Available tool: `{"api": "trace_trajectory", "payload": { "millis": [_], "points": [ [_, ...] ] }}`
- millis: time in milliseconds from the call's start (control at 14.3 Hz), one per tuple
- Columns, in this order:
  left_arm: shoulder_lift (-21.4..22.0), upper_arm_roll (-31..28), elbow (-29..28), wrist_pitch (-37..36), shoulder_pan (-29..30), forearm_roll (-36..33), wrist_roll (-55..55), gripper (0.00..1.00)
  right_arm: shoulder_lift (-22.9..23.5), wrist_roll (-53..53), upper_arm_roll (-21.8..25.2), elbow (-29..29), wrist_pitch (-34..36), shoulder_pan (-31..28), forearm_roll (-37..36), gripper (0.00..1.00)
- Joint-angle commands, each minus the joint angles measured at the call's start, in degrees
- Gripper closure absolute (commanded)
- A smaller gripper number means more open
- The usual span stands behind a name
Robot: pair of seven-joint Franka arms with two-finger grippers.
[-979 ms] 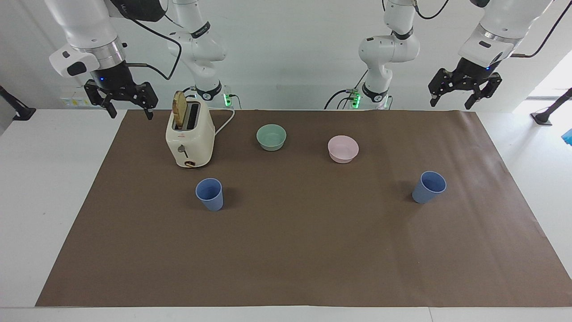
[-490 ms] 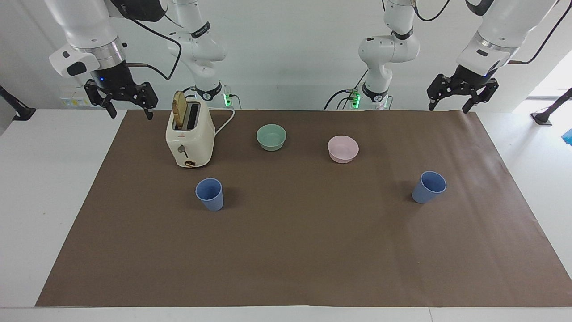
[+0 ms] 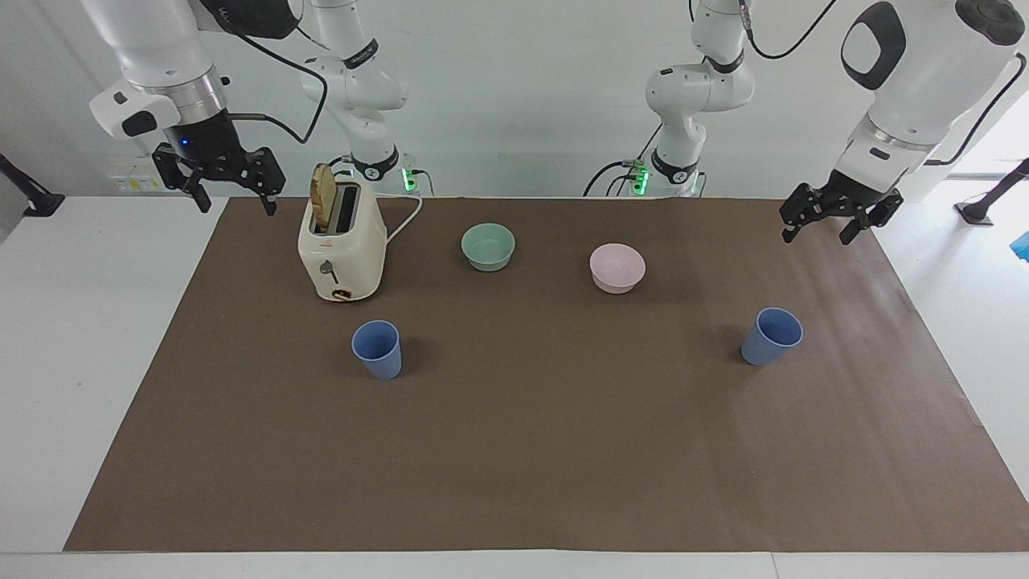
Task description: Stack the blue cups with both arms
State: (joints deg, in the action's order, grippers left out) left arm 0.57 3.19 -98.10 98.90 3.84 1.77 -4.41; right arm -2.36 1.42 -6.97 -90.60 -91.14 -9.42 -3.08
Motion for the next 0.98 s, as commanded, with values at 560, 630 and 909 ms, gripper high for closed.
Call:
{"api": "trace_trajectory", "payload": {
  "millis": [560, 630, 909],
  "points": [
    [-8.9, 0.4, -13.1, 21.3, 6.2, 1.3, 3.0, 0.00, -1.4, 1.0, -0.2, -1.7, -0.8, -0.3, 0.3, 0.00],
    [-9.1, 0.4, -13.8, 22.1, 5.7, 1.3, 3.4, 0.00, -1.4, 1.0, -0.2, -1.7, -0.8, -0.3, 0.3, 0.00],
    [-9.1, 0.4, -18.2, 27.7, 5.6, 1.5, 3.4, 0.00, -1.4, 1.0, -0.2, -1.7, -0.8, -0.3, 0.3, 0.00]
  ]
}}
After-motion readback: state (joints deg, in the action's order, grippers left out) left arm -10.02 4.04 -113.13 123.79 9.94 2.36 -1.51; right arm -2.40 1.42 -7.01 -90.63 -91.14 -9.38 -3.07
